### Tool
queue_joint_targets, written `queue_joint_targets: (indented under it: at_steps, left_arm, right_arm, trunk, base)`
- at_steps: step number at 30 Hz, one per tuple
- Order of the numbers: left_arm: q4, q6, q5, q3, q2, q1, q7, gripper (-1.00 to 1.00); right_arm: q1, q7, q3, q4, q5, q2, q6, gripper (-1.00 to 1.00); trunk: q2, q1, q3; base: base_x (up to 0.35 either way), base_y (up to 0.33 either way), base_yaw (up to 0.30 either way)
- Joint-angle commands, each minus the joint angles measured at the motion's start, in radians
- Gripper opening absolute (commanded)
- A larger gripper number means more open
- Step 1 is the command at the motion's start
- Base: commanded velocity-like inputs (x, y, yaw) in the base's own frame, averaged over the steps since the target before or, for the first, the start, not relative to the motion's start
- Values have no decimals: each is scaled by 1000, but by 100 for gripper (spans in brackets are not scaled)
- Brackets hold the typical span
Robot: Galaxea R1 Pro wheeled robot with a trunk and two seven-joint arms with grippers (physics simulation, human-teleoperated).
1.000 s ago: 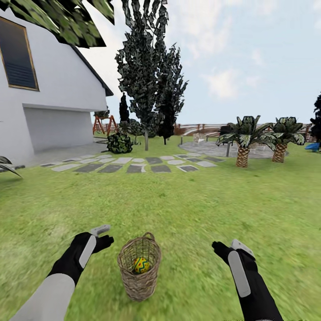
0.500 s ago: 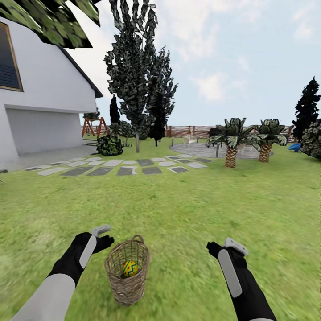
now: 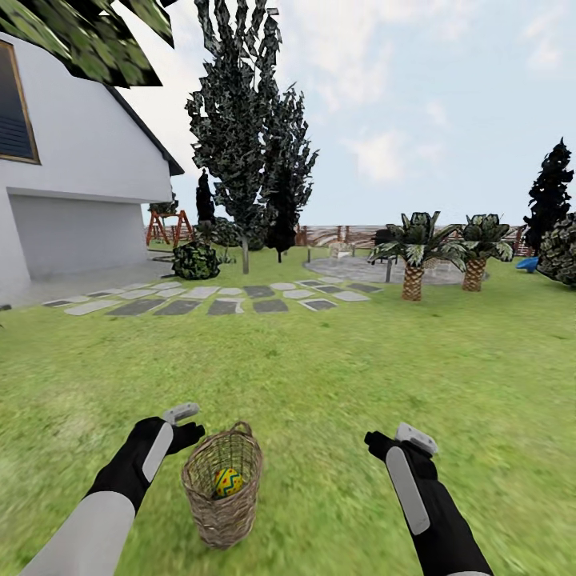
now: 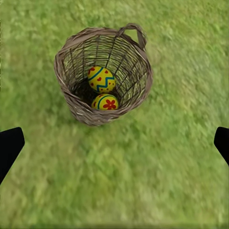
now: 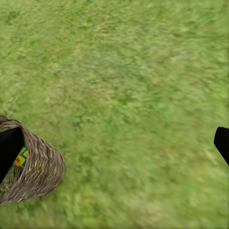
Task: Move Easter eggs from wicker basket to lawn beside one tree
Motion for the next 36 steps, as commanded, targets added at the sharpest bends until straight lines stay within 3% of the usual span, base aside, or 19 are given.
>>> queue_joint_targets:
  at_steps: [1, 22, 36]
  left_arm:
    - [-2, 3, 11, 0, 0, -1, 7, 100]
    - [-1, 1, 9, -1, -1, 1, 8, 100]
    - [-2, 1, 9, -2, -1, 1, 7, 100]
  right_arm:
    - [-1, -7, 0, -2, -10, 2, 2, 100]
    - [-2, -7, -1, 0, -16, -1, 11, 100]
    - [-9, -7, -1, 10, -22, -2, 12, 100]
  trunk:
    - [-1, 0, -2]
    - [-1, 0, -15]
    - [-1, 0, -37]
  base:
    - [30, -6, 0]
    - [166, -142, 34]
    - [16, -17, 44]
